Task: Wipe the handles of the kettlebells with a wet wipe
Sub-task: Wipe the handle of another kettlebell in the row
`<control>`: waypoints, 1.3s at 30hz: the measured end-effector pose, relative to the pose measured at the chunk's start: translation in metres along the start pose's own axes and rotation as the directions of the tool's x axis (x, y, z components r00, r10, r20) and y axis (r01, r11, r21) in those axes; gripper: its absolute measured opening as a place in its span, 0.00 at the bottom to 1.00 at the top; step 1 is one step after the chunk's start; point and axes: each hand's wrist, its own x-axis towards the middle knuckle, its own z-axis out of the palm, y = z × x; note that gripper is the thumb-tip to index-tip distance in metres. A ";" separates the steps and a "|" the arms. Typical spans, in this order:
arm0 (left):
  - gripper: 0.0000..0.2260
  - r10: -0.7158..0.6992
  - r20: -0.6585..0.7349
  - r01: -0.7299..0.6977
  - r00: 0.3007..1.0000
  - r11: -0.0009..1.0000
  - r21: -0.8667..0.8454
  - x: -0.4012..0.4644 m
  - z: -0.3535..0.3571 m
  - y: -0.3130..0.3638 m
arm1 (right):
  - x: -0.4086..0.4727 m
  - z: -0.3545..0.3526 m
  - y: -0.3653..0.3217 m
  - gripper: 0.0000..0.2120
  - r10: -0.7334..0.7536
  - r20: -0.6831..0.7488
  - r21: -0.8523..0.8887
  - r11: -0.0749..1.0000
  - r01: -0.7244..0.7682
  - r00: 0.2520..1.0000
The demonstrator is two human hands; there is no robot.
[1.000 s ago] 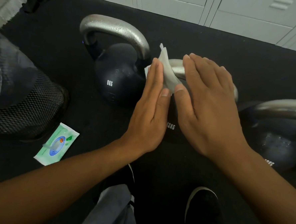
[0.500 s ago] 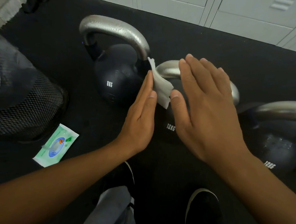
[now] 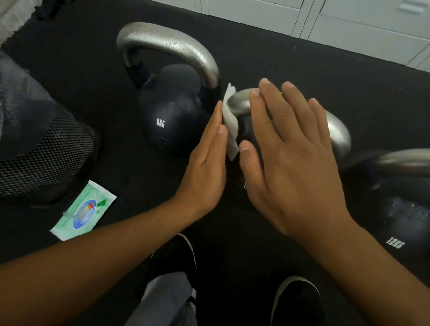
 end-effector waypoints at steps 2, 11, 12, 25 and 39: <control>0.26 0.002 -0.008 -0.002 1.000 1.000 -0.027 -0.005 0.000 -0.001 | -0.001 0.002 -0.001 0.31 -0.005 0.007 -0.028 1.000 0.005 1.000; 0.24 -0.018 0.013 0.018 1.000 1.000 -0.010 0.008 -0.002 0.003 | 0.001 0.006 -0.004 0.30 -0.014 -0.031 -0.040 0.999 0.013 0.999; 0.24 -0.033 0.015 0.034 0.999 0.999 -0.005 0.010 -0.003 0.002 | 0.001 0.007 -0.004 0.30 -0.015 -0.035 -0.040 0.999 0.013 0.999; 0.26 -0.033 0.005 0.033 0.999 0.994 -0.100 -0.006 -0.003 -0.007 | 0.005 0.008 -0.002 0.31 -0.035 -0.017 -0.071 0.997 0.034 0.999; 0.22 -0.156 0.050 0.164 0.986 0.945 -0.281 0.008 -0.012 -0.011 | 0.008 0.013 -0.003 0.30 -0.072 -0.027 -0.160 0.985 0.066 0.997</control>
